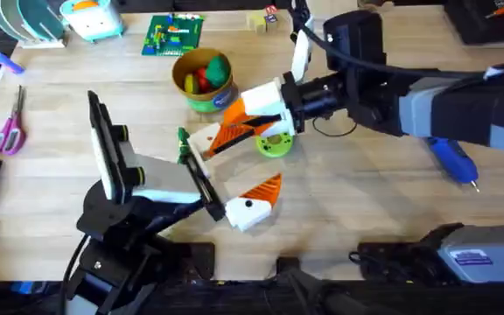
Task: Pick up the gripper from the table and insert it into the empty holder that is missing its gripper. Then pick up a screw, insert it into the mounting hole, and use the screwdriver to tighten it. Finally, clean up the table by picking up the vegetable and placing it into the bucket.
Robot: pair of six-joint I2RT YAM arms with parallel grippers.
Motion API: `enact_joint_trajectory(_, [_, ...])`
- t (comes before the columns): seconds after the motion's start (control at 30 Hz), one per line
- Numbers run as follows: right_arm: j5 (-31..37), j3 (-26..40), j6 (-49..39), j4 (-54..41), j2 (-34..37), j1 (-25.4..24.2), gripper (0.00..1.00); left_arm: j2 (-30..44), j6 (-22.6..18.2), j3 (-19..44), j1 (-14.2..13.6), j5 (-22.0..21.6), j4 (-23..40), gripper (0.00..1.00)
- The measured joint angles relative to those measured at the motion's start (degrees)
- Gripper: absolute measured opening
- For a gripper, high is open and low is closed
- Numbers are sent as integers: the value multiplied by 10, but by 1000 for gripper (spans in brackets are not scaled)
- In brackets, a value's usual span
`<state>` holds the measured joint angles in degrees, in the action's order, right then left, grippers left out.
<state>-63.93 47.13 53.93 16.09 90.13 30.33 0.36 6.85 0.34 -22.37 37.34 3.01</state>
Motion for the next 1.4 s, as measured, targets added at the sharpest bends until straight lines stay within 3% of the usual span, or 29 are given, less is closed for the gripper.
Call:
enact_joint_trajectory(0.17, [-2,0,-2,0,0,-7,536,0,0,0,0,2,0,992])
enact_joint_trajectory(0.63, [18,0,-11,-3,0,-3,626,0,0,0,0,2,0,994])
enact_joint_trajectory(0.97, [7,0,-51,-76,0,-21,724,0,0,0,0,2,0,993])
enact_joint_trajectory(1.23, [-24,0,-61,-76,0,-37,724,0,0,0,0,2,0,992])
enact_joint_trajectory(1.4, [-34,0,-64,-95,0,-42,670,0,0,0,0,2,0,992])
